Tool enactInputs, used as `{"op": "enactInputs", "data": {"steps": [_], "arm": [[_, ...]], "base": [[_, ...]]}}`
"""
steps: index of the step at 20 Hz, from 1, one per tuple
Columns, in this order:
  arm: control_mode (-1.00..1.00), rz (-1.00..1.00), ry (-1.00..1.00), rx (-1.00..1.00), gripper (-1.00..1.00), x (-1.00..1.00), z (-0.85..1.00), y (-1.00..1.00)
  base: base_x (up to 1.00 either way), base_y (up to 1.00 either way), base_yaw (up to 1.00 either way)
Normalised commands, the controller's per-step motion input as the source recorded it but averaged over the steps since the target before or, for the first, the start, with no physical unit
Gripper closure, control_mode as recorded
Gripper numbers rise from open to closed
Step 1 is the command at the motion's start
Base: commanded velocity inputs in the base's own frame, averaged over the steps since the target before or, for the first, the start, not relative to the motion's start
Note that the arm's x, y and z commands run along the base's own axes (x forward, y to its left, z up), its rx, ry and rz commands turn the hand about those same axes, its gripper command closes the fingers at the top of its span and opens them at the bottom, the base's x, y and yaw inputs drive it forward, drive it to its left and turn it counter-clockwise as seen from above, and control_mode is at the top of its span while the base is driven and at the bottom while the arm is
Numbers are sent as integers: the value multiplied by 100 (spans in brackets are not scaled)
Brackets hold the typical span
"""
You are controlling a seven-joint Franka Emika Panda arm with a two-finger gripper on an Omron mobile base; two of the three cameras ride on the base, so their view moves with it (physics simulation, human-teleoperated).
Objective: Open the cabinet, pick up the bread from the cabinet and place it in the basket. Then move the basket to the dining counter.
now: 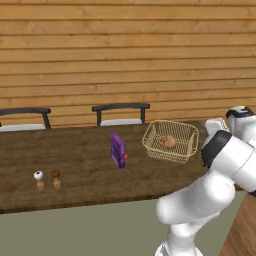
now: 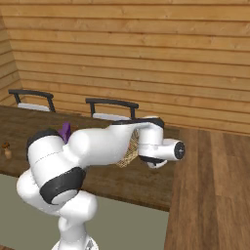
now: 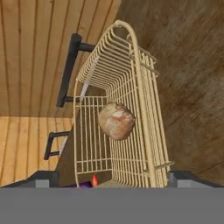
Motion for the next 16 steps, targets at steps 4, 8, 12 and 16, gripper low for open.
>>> {"op": "enactInputs", "data": {"steps": [4,8,12,16], "arm": [[-100,0,-28,0,-100,-82,79,15],[-100,1,-15,4,-100,-73,83,49],[-100,5,-16,0,-100,-79,82,38],[-100,8,-7,0,-100,-81,78,53]], "base": [[0,0,0],[0,0,0],[0,0,0],[0,0,0]]}}
